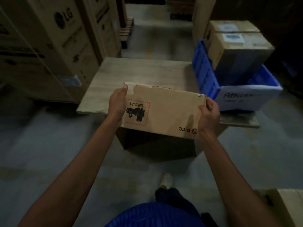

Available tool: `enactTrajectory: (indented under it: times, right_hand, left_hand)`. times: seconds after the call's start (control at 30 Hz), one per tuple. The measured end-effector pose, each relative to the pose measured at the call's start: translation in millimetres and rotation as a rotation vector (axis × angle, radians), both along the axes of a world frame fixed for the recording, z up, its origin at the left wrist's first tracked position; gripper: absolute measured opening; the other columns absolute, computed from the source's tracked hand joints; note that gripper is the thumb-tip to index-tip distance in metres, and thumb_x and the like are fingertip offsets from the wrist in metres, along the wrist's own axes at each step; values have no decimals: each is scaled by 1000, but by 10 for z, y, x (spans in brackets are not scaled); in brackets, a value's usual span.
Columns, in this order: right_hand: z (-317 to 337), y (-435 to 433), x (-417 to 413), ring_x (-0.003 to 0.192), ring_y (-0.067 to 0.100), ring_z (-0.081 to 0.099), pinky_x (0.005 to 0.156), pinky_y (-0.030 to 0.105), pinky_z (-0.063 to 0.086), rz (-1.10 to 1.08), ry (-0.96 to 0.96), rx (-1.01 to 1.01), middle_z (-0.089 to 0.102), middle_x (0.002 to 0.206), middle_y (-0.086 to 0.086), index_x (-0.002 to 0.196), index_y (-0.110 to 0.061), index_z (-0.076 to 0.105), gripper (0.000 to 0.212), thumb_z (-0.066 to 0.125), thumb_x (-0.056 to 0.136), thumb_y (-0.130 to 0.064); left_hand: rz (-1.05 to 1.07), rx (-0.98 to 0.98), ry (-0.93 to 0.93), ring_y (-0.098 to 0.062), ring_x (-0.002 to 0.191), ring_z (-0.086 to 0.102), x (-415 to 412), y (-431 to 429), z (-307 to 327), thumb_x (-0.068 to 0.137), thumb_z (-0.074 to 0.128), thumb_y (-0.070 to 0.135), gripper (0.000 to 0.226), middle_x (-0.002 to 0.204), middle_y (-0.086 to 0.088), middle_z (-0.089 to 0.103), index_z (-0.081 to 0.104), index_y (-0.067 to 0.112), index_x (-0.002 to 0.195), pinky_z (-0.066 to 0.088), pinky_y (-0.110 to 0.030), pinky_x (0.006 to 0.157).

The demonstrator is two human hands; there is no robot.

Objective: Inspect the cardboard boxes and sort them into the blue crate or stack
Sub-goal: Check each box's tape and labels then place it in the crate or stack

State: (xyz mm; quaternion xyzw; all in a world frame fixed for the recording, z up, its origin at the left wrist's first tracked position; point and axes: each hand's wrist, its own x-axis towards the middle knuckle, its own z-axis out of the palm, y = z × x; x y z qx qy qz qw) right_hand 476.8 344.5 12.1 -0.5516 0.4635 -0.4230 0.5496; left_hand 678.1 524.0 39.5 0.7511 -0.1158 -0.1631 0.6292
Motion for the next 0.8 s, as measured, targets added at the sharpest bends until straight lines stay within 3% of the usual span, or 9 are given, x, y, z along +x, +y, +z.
enactTrajectory:
  times: [0.07,0.2,0.3,0.43,0.5,0.6,0.73,0.8]
  right_hand:
    - [58,-135,297,109,12,61,91,32,50,10,-57,-13,63,123,-2,130,-20,56,41,61,89,-18]
    - [54,-526,823,115,19,59,92,38,51,134,-78,16,56,135,3,150,-29,33,72,63,85,-29]
    - [-151,-778,1077,120,16,53,90,39,48,310,65,44,45,143,-6,155,-42,23,80,62,87,-25]
    - [-472,-956,1310,129,16,45,105,45,48,468,253,-21,36,148,-2,152,-31,38,70,63,87,-20]
    - [-574,-1062,1432,128,17,47,103,44,49,512,272,-5,38,141,-3,148,-27,43,61,63,91,-15]
    - [-683,-1185,1609,123,22,54,100,44,52,537,294,13,45,141,5,140,-24,46,57,67,87,-16]
    - [-844,-1305,1817,119,24,56,101,46,52,577,318,60,47,138,8,135,-26,47,72,67,67,-39]
    - [-906,-1327,1883,119,23,55,102,47,51,594,332,69,46,140,6,137,-31,46,78,66,63,-47]
  left_hand:
    - [13,-80,-38,-10,69,64,207,-24,15,104,46,38,28,82,0,66,60,17,92,53,-27,60]
    - [-12,-151,-93,-18,88,69,742,-176,-157,94,60,23,29,105,-9,70,64,10,119,57,-27,68]
    - [6,-125,25,-19,95,64,1102,-368,-401,78,61,26,34,105,-7,68,66,13,110,52,-30,71]
    - [106,-85,186,-29,106,61,1522,-532,-884,83,57,45,43,112,-10,66,64,11,109,48,-38,77]
    - [129,-45,231,-27,111,63,1599,-593,-949,90,52,52,48,119,-9,68,64,14,117,52,-36,79]
    - [170,48,268,-22,112,60,1732,-690,-1070,82,57,65,62,123,-7,63,54,15,119,49,-39,82]
    - [194,210,196,-24,97,51,1862,-788,-1175,96,63,34,35,111,-12,54,44,10,114,50,-51,86]
    - [190,247,172,-22,99,52,1906,-821,-1209,97,63,26,34,115,-15,55,45,6,118,48,-41,84]
